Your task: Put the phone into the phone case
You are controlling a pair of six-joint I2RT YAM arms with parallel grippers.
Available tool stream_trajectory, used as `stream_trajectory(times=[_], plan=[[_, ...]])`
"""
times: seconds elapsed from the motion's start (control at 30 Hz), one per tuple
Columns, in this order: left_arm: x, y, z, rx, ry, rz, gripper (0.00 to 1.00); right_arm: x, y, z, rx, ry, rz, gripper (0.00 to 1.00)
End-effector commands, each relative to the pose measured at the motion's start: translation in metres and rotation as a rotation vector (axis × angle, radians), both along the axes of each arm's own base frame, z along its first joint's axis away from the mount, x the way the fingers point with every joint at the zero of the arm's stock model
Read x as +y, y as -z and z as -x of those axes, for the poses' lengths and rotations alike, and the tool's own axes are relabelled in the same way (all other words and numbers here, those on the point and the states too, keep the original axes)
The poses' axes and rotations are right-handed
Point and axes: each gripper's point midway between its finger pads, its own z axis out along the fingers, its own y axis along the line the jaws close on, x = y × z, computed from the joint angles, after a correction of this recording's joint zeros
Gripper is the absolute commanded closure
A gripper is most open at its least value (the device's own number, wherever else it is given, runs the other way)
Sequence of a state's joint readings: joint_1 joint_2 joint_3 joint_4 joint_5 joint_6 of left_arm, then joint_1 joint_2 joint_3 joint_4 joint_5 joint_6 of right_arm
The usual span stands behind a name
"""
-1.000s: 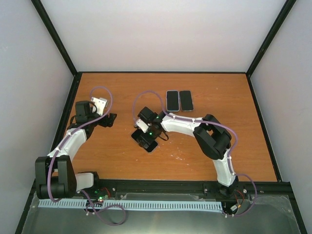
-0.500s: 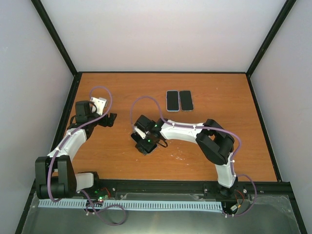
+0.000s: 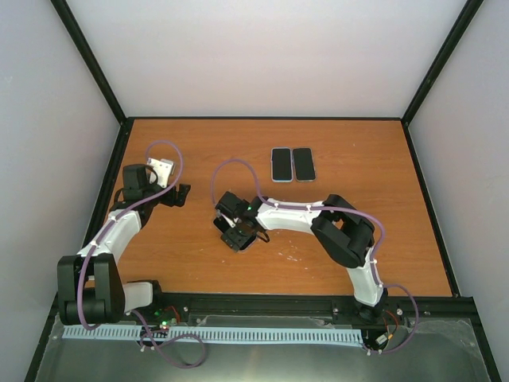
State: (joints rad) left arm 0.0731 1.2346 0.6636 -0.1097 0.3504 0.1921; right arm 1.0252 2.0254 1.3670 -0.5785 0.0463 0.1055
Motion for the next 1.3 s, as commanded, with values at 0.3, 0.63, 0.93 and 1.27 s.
stream_trajectory(times=[0.3,0.63,0.93,1.27], plan=[[-0.025,-0.038,-0.01,0.04,0.105,0.156,0.0,0.005,-0.005,-0.013,-0.113,-0.078,0.035,0.37],[-0.057,-0.023,0.01,0.182,0.244,0.381,0.05,0.024,-0.06,-0.035,-0.296,-0.157,-0.067,0.47],[-0.074,-0.029,0.039,0.261,0.421,0.648,0.16,0.027,-0.097,-0.04,-0.476,-0.264,-0.15,0.54],[-0.084,-0.015,0.055,0.331,0.474,0.75,0.22,0.038,-0.134,-0.041,-0.523,-0.284,-0.225,0.55]])
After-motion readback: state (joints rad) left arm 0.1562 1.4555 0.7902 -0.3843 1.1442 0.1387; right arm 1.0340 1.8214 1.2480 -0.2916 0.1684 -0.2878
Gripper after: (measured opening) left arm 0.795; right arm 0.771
